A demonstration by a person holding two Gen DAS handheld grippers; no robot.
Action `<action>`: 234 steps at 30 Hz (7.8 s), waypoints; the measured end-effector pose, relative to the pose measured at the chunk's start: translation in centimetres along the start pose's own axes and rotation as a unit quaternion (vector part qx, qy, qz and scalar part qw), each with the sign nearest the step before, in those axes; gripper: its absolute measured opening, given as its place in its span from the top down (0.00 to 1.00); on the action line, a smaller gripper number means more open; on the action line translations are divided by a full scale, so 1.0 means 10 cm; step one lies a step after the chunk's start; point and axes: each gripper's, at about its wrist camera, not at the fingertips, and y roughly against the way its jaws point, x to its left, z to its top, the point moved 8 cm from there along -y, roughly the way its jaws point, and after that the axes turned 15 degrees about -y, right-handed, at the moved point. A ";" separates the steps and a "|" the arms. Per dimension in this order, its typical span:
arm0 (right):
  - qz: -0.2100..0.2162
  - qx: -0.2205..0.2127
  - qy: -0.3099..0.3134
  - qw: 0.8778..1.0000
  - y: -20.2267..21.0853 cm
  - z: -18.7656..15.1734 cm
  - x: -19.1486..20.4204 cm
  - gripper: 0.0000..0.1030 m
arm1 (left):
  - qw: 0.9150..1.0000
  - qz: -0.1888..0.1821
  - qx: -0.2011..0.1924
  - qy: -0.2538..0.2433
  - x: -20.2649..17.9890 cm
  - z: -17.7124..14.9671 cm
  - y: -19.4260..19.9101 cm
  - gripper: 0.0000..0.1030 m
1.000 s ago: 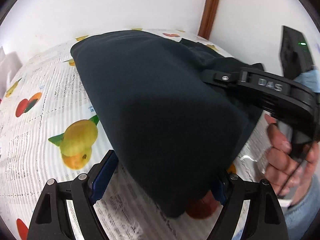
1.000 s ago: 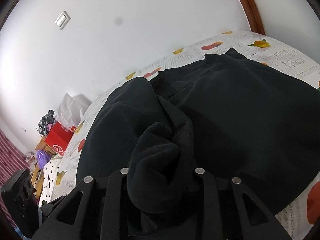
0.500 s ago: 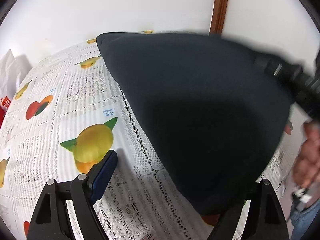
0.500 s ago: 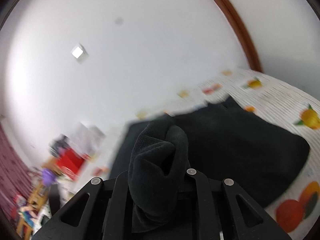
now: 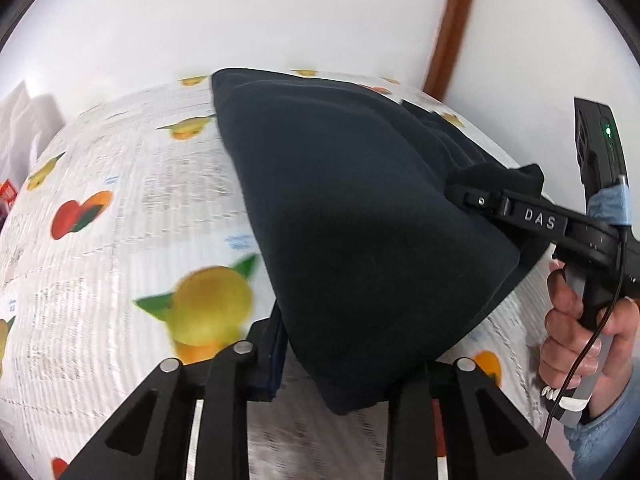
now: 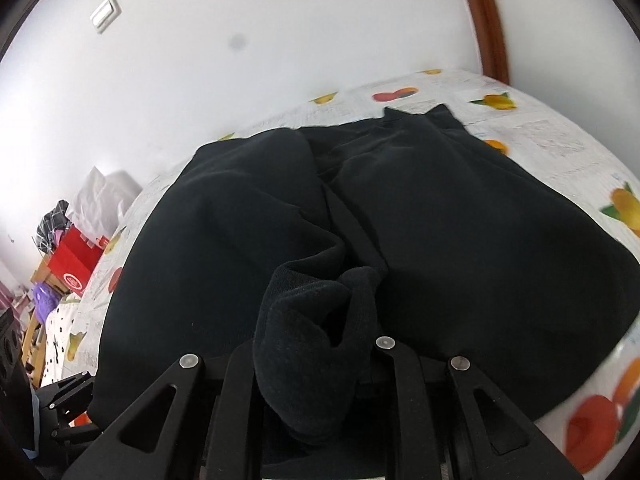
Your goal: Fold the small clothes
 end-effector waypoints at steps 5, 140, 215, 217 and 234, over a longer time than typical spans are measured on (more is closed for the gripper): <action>0.004 0.014 0.019 1.000 -0.28 -0.05 0.36 0.85 | 0.999 0.011 -0.001 0.032 0.45 -0.08 0.02 0.80; -0.069 0.051 0.110 0.990 -1.11 1.48 0.77 0.57 | 0.998 0.044 -0.010 0.053 1.54 0.49 0.08 0.40; -0.101 0.005 0.074 0.992 0.21 -0.31 -0.22 0.50 | 0.998 0.038 0.057 -0.015 0.51 -0.55 0.26 0.34; -0.112 0.018 0.091 0.989 0.07 -0.36 -0.24 0.50 | 0.997 0.044 0.057 -0.025 0.51 -0.50 0.22 0.34; -0.073 0.020 0.084 0.994 -0.55 0.06 0.09 0.58 | 0.997 0.044 0.059 0.017 0.89 -0.09 -0.16 0.34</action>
